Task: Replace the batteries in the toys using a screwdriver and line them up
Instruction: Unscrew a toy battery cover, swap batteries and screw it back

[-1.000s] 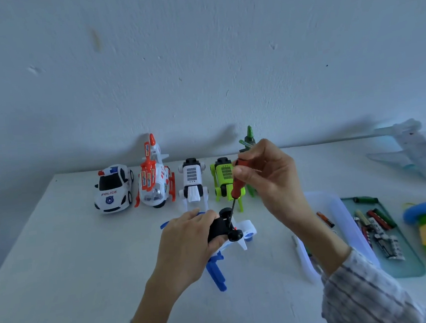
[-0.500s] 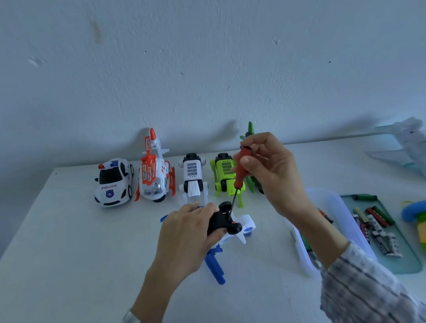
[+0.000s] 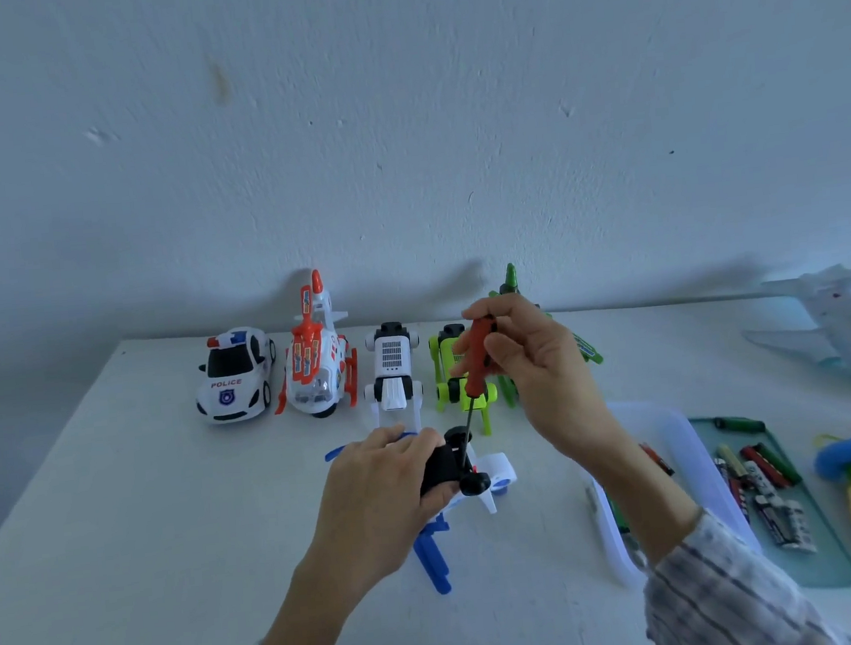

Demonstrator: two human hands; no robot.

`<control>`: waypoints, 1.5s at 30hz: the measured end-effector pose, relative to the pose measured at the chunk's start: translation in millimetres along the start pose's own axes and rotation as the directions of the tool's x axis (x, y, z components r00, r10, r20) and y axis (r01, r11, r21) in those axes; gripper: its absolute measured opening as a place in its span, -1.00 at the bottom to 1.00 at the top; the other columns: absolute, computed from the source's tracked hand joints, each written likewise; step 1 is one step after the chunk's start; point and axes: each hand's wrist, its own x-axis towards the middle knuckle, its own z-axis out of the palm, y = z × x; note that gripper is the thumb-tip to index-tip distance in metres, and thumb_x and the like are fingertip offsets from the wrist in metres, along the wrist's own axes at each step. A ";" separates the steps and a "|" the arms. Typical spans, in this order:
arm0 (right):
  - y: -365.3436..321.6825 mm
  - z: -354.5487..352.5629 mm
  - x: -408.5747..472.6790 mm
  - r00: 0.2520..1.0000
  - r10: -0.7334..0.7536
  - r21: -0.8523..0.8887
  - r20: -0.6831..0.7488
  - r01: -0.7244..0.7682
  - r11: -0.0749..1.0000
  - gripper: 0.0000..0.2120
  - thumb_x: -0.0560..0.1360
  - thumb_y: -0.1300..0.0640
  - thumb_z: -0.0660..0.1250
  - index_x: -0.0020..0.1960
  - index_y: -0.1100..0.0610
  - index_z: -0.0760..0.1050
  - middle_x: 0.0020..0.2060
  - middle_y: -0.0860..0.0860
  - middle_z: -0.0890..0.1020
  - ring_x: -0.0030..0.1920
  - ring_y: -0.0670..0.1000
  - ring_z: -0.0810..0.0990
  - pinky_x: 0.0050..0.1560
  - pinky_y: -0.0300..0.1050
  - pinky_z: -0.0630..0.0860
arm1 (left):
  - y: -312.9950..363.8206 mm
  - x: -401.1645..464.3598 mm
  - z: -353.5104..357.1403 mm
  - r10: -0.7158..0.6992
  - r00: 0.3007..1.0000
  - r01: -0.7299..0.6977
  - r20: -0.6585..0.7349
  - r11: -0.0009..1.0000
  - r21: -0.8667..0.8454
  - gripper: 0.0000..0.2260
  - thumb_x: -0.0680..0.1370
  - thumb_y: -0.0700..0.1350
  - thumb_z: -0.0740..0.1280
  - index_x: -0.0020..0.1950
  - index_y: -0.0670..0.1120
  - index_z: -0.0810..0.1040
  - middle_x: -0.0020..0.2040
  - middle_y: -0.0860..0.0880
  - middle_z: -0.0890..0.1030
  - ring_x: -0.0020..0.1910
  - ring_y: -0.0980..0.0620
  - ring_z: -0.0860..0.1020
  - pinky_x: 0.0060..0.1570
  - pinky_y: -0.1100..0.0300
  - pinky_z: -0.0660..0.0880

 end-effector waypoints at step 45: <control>0.7 13.0 -18.4 0.957 -0.143 -0.005 -0.254 0.147 0.989 -0.75 0.47 0.37 0.35 -0.14 0.02 0.44 -0.31 0.10 0.55 -0.40 0.21 0.52 -0.34 -0.02 0.54 | 4.8 0.2 -9.0 -0.029 0.999 0.030 0.038 0.999 -0.030 -0.72 0.55 0.19 0.24 0.17 0.09 0.45 -0.03 0.13 0.58 -0.15 0.13 0.39 -0.14 0.22 0.32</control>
